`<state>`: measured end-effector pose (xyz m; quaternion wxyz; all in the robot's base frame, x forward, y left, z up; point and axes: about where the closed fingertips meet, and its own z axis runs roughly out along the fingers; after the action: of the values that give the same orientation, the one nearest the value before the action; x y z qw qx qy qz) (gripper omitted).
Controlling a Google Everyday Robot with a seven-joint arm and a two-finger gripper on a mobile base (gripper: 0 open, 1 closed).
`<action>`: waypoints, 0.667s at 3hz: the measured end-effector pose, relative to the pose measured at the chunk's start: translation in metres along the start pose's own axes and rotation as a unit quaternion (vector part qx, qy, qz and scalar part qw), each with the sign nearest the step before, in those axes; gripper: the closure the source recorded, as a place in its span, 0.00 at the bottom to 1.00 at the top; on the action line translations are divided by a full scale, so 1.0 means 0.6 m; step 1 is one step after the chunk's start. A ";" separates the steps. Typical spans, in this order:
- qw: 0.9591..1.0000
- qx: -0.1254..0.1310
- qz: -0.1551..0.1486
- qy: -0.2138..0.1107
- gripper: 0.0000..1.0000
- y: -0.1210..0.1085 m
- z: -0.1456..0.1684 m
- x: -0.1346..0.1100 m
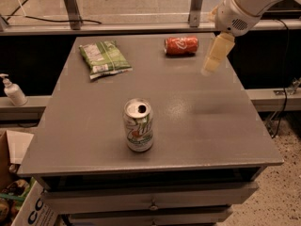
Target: Place coke can upright
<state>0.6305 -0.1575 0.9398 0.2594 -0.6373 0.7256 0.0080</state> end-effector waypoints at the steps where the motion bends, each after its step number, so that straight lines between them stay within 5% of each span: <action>1: 0.999 0.021 -0.002 -0.026 0.00 -0.035 0.030 -0.004; 2: 0.998 0.034 -0.008 -0.055 0.00 -0.082 0.071 -0.016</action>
Offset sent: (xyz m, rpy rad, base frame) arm 0.1110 0.0200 -0.0194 0.1613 -0.1538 0.0369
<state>0.6925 -0.1434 0.9226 0.3209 -0.6323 0.7049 0.0163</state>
